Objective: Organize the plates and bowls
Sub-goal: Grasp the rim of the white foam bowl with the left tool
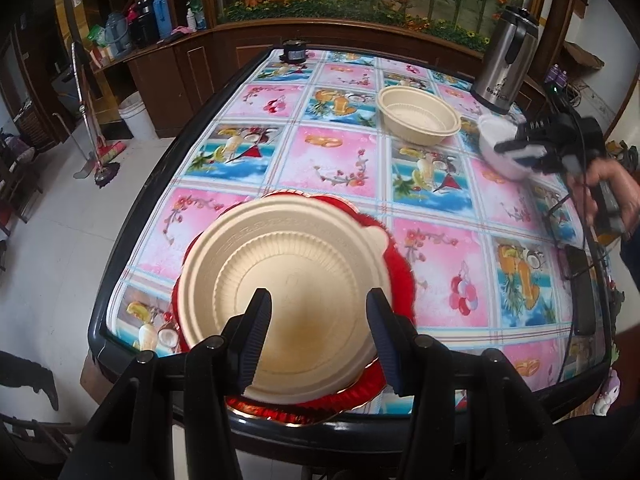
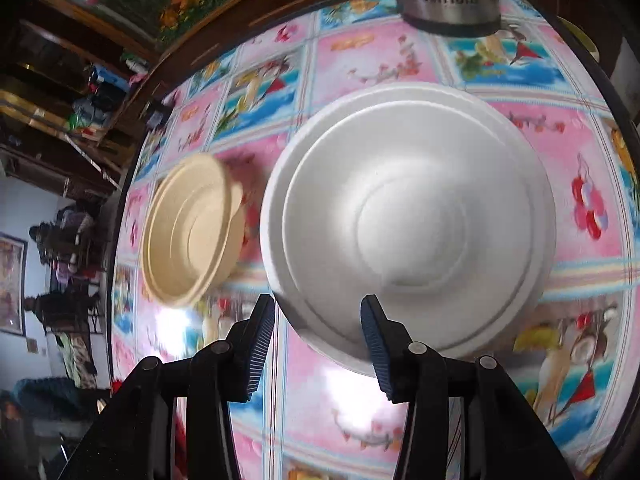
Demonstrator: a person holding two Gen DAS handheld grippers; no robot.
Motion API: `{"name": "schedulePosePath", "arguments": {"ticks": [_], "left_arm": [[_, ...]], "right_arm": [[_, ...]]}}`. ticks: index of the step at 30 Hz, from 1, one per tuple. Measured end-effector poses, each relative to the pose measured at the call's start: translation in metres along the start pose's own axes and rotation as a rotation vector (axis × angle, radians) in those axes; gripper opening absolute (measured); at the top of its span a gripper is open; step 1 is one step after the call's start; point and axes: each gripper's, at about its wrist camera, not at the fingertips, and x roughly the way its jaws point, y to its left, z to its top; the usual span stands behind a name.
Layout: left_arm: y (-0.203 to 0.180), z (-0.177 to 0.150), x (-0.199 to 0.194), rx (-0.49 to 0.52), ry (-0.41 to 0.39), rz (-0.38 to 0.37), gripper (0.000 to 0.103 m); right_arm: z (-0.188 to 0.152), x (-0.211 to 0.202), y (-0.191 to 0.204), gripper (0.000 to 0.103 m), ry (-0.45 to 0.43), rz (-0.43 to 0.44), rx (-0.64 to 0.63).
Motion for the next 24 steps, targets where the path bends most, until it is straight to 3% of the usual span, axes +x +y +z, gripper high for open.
{"name": "schedulePosePath", "arguments": {"ticks": [4, 11, 13, 17, 18, 19, 20, 24], "left_arm": [[-0.015, 0.009, 0.000, 0.038, -0.014, -0.039, 0.048], [-0.040, 0.017, 0.005, 0.098, -0.012, -0.114, 0.049], [-0.048, 0.018, 0.008, 0.111, -0.006, -0.143, 0.050], [-0.068, 0.021, 0.016, 0.136, 0.018, -0.215, 0.051], [-0.075, 0.023, 0.019, 0.145, 0.027, -0.237, 0.051], [-0.079, 0.024, 0.021, 0.150, 0.035, -0.253, 0.051], [-0.085, 0.026, 0.025, 0.154, 0.049, -0.275, 0.051], [-0.105, 0.033, 0.040, 0.172, 0.094, -0.308, 0.051]], "right_arm": [[-0.042, 0.000, 0.017, 0.051, 0.070, 0.015, -0.066], [-0.168, -0.016, 0.061, 0.055, 0.226, 0.143, -0.207], [-0.189, -0.039, 0.062, 0.055, 0.163, 0.181, -0.208], [-0.197, -0.085, 0.034, 0.054, -0.066, 0.102, -0.133], [-0.198, -0.091, 0.025, 0.049, -0.099, 0.083, -0.102], [-0.201, -0.093, 0.015, 0.035, -0.110, 0.055, -0.079], [-0.202, -0.093, 0.005, 0.030, -0.113, 0.026, -0.054], [-0.205, -0.093, -0.018, 0.028, -0.118, -0.001, 0.000]]}}
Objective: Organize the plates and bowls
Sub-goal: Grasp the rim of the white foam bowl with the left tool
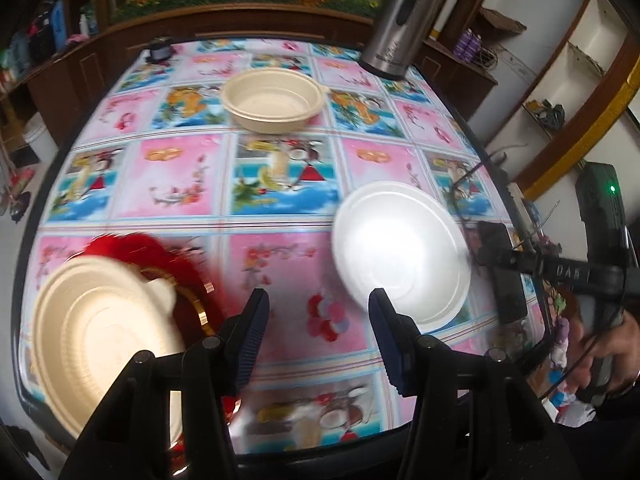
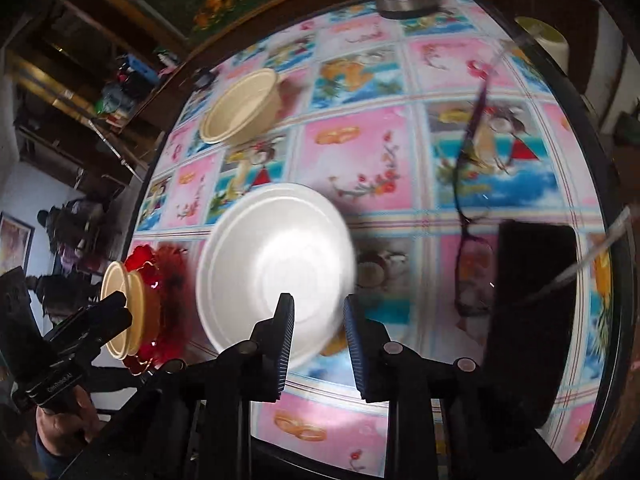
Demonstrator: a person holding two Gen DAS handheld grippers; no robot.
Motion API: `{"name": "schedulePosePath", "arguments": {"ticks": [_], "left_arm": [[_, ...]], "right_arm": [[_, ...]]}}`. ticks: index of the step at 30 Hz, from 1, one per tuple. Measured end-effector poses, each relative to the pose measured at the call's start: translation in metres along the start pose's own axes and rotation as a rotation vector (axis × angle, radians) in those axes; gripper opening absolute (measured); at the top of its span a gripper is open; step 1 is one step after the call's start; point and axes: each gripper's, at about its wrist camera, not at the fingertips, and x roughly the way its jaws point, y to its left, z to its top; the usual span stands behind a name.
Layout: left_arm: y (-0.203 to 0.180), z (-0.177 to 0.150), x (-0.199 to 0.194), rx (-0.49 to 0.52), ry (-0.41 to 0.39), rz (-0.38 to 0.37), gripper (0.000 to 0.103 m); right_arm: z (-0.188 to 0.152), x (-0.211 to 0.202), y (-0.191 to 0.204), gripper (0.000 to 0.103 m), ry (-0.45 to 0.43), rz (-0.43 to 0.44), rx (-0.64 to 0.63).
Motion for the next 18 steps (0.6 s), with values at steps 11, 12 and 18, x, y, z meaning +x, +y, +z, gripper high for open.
{"name": "schedulePosePath", "arguments": {"ticks": [11, 12, 18], "left_arm": [[-0.020, 0.022, 0.056, 0.030, 0.086, 0.030, 0.051], [-0.022, 0.022, 0.059, 0.039, 0.085, 0.033, 0.050], [-0.034, 0.021, 0.073, 0.095, 0.104, 0.038, 0.019]], "right_arm": [[0.008, 0.028, -0.005, 0.028, 0.028, -0.061, -0.021], [0.008, 0.030, -0.006, 0.028, 0.031, -0.059, -0.020], [0.009, 0.043, -0.005, 0.014, 0.060, -0.047, -0.034]]}}
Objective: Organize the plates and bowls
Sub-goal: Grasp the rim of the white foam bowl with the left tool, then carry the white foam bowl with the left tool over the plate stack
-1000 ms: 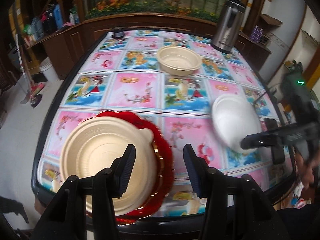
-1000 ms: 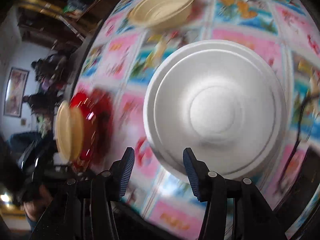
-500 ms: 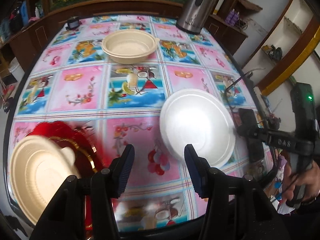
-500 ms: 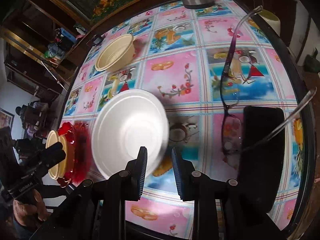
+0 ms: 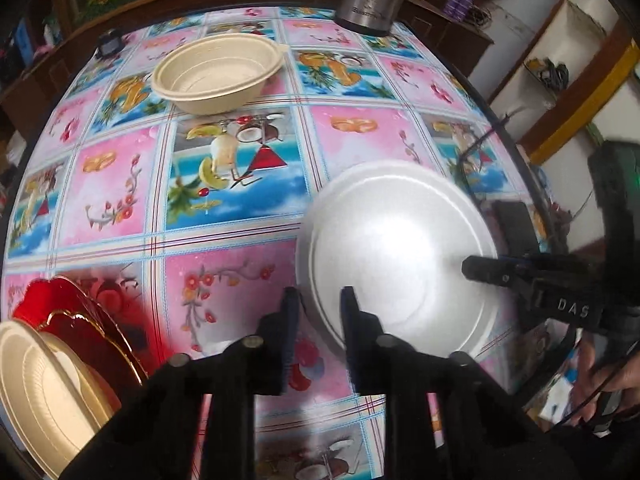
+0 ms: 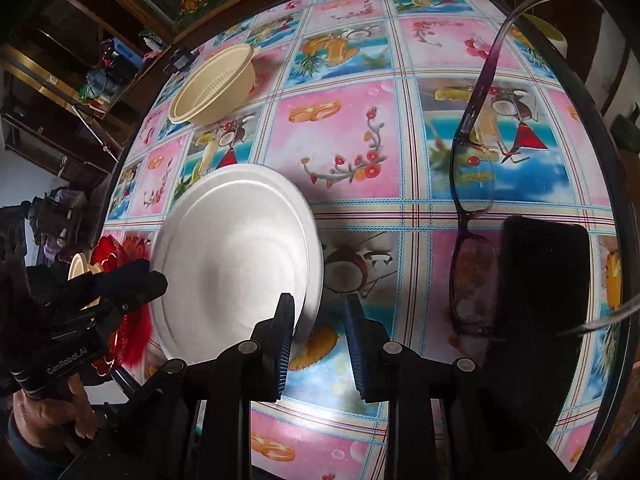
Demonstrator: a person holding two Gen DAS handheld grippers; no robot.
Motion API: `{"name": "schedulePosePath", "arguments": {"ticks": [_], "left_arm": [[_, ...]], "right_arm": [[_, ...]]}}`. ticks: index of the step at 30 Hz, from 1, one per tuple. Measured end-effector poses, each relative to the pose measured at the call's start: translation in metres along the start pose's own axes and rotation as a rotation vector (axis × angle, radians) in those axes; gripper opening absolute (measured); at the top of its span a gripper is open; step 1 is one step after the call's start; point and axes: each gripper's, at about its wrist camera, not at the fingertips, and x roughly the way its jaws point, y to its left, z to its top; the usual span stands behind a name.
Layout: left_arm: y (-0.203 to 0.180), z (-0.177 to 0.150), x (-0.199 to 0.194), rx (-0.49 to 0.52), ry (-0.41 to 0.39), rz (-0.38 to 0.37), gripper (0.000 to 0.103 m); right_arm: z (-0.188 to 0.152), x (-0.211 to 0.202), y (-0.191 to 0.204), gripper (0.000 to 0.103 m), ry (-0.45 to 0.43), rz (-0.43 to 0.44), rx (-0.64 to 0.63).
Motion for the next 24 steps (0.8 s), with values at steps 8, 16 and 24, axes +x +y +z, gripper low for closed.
{"name": "schedulePosePath", "arguments": {"ticks": [8, 16, 24], "left_arm": [[-0.006, -0.003, -0.015, 0.041, -0.047, 0.066, 0.019], [-0.004, -0.010, -0.034, 0.034, -0.090, 0.106, 0.019], [-0.002, -0.020, -0.053, 0.039, -0.136, 0.155, 0.019]], "right_arm": [[0.000, -0.012, 0.008, 0.013, -0.018, 0.022, -0.026], [0.000, -0.023, 0.024, 0.014, -0.039, 0.053, -0.067], [-0.004, -0.025, 0.036, 0.014, -0.045, 0.086, -0.092]]}}
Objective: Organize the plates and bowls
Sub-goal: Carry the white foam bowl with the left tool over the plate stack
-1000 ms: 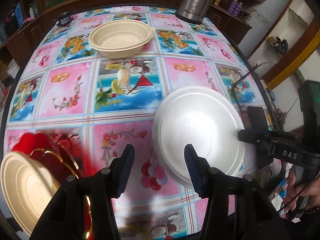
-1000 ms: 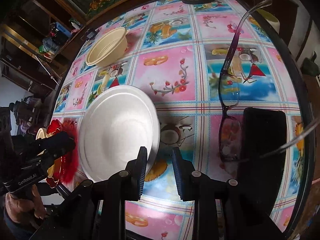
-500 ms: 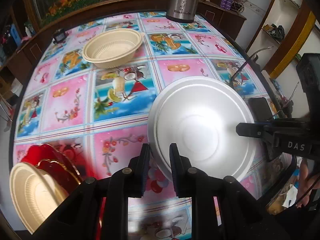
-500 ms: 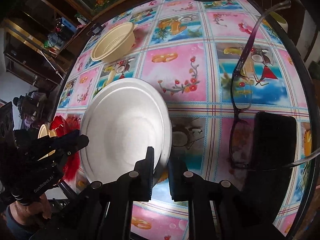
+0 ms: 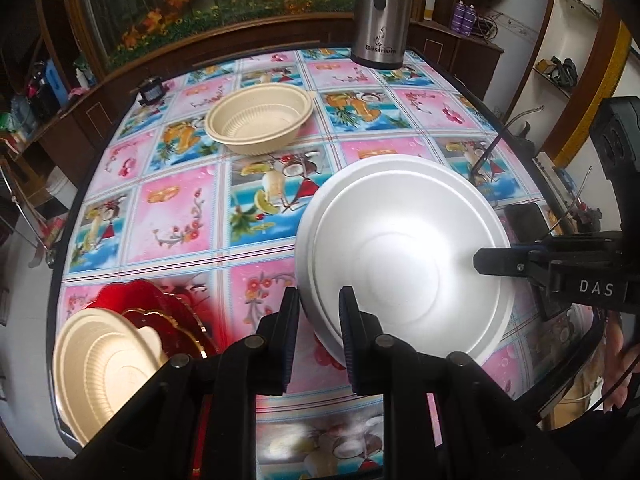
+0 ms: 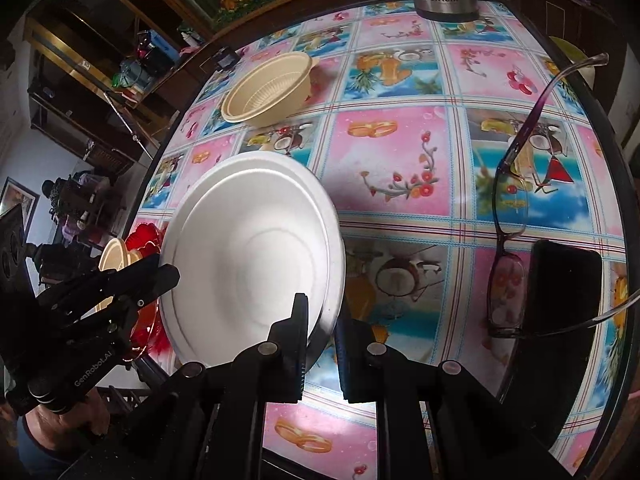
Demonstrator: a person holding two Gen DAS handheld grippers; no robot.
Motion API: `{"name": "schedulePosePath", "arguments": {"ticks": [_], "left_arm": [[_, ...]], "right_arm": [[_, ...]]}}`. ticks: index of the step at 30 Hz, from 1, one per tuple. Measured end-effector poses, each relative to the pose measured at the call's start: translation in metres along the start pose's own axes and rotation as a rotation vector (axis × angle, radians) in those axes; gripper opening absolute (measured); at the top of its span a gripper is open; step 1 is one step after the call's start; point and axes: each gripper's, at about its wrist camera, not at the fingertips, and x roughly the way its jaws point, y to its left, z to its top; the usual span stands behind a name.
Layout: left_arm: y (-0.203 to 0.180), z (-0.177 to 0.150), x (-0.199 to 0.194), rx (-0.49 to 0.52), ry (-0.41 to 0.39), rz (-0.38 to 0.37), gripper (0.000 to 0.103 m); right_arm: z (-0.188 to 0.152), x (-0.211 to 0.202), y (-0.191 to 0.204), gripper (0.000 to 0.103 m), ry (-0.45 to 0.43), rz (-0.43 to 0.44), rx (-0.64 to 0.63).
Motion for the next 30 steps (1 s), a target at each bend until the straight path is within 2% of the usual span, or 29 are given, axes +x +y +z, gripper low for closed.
{"name": "schedulePosePath", "arguments": {"ticks": [10, 30], "left_arm": [[0.008, -0.008, -0.021, -0.015, -0.046, 0.041, 0.019], [0.024, -0.029, -0.053, -0.063, -0.099, 0.110, 0.019]], "right_arm": [[-0.003, -0.009, 0.020, 0.014, -0.037, 0.042, -0.047], [-0.007, -0.014, 0.054, 0.014, -0.040, 0.087, -0.118]]}}
